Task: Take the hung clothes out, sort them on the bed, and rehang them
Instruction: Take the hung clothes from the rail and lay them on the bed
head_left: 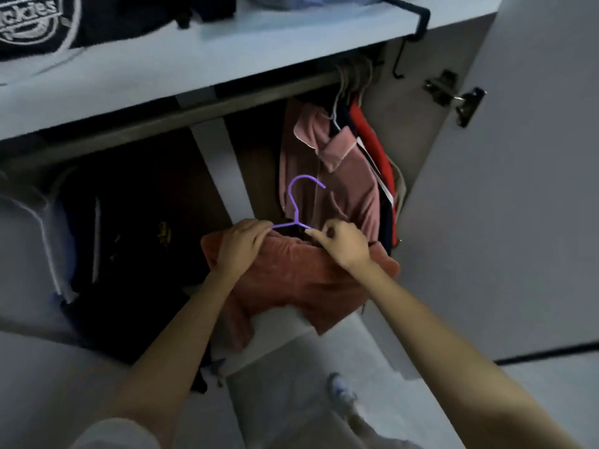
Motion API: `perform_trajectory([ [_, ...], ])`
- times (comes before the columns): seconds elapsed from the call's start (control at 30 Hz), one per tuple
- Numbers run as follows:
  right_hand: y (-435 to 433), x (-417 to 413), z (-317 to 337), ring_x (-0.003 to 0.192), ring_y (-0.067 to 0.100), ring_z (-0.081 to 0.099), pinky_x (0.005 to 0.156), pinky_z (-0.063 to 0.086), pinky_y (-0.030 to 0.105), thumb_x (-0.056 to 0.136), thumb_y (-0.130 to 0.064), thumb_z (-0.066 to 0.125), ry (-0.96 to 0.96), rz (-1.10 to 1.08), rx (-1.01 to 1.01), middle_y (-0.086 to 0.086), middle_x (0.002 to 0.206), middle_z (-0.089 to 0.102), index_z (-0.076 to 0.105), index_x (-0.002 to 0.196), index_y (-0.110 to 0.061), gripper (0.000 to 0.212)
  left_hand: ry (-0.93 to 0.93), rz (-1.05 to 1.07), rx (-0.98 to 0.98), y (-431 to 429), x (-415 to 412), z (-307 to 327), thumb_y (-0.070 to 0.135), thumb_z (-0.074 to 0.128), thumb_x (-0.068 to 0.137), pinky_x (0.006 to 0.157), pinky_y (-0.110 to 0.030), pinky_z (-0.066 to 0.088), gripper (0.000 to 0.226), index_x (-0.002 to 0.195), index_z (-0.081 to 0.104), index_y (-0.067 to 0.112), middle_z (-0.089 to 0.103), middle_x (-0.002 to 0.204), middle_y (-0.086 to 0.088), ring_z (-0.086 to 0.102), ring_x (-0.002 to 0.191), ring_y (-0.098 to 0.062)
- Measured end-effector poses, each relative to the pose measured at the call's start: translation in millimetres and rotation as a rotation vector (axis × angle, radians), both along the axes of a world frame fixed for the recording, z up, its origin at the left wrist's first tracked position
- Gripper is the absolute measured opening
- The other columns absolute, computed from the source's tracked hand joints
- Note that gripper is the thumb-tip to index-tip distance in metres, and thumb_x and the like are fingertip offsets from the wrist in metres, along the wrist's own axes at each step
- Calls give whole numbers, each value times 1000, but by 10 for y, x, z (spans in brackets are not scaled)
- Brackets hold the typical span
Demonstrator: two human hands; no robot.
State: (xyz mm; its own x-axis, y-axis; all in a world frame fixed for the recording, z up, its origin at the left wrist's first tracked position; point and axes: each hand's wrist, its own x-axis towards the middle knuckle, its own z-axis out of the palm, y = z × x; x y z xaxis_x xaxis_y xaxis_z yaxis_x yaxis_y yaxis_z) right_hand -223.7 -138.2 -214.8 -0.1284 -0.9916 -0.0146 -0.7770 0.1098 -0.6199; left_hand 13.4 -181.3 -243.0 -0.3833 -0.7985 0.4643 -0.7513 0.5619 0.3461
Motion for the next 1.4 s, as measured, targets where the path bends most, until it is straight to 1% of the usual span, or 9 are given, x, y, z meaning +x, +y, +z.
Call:
perform_trajectory([
  [0.07, 270, -104, 13, 86, 26, 65, 65, 42, 34, 84, -64, 61, 27, -77, 12, 3, 82, 70, 64, 78, -16, 49, 26, -88, 8, 76, -165, -48, 20, 49, 95, 82, -36, 49, 28, 102, 73, 6, 72, 97, -8, 66, 89, -27],
  [0.2, 856, -364, 29, 86, 31, 63, 62, 38, 33, 85, -65, 60, 58, -259, 38, 6, 84, 69, 57, 75, -14, 51, 60, -255, 16, 251, -600, -153, 19, 52, 97, 83, -39, 52, 24, 103, 72, 7, 72, 97, -7, 66, 90, -28],
  [0.27, 1170, -520, 27, 81, 32, 61, 61, 35, 33, 85, -66, 58, 58, -358, 54, 5, 76, 66, 56, 72, -14, 53, 59, -352, 0, 347, -877, -187, 18, 53, 97, 85, -38, 50, 24, 103, 73, 7, 72, 97, -6, 66, 90, -27],
  [0.37, 1633, -728, 42, 68, 29, 52, 57, 29, 33, 87, -65, 57, 44, -494, 75, -2, 60, 52, 44, 62, -15, 57, 39, -484, -28, 505, -1310, -209, 17, 53, 97, 86, -39, 51, 23, 104, 73, 8, 72, 99, -6, 66, 90, -28],
  [0.63, 2931, -1301, 107, 80, 30, 60, 60, 34, 32, 89, -60, 57, 27, -854, 20, 7, 78, 66, 61, 78, -12, 50, 41, -823, -46, 1336, -2564, -144, 17, 54, 94, 85, -37, 49, 23, 106, 72, 8, 72, 98, -6, 66, 89, -29],
  [1.0, 5635, -1836, 200, 80, 32, 60, 62, 35, 35, 95, -55, 49, 96, -1314, 53, 7, 79, 65, 55, 76, -16, 45, 90, -1181, -65, 3902, -4020, 24, 22, 52, 92, 74, -33, 52, 28, 98, 76, 10, 75, 96, -4, 69, 86, -25],
  [1.13, 6627, -1836, 250, 77, 29, 56, 61, 30, 34, 96, -55, 48, 63, -1520, 79, 1, 70, 55, 49, 71, -18, 45, 86, -1359, -54, 4910, -4439, 23, 23, 53, 93, 74, -31, 49, 26, 100, 75, 11, 75, 96, -3, 70, 86, -24],
  [1.3, 7769, -1729, 364, 82, 31, 60, 62, 34, 34, 96, -54, 47, 94, -1750, 122, 5, 74, 60, 46, 67, -19, 46, 96, -1627, -74, 6175, -4811, 116, 26, 47, 94, 73, -33, 50, 31, 104, 74, 13, 74, 96, -3, 69, 87, -25],
  [1.4, 8428, -1659, 469, 83, 31, 60, 64, 38, 35, 96, -52, 49, 109, -1907, 134, 5, 75, 60, 55, 72, -14, 45, 142, -1797, -76, 6964, -5024, 223, 24, 45, 93, 70, -35, 54, 33, 103, 74, 10, 74, 95, -6, 70, 84, -29],
])
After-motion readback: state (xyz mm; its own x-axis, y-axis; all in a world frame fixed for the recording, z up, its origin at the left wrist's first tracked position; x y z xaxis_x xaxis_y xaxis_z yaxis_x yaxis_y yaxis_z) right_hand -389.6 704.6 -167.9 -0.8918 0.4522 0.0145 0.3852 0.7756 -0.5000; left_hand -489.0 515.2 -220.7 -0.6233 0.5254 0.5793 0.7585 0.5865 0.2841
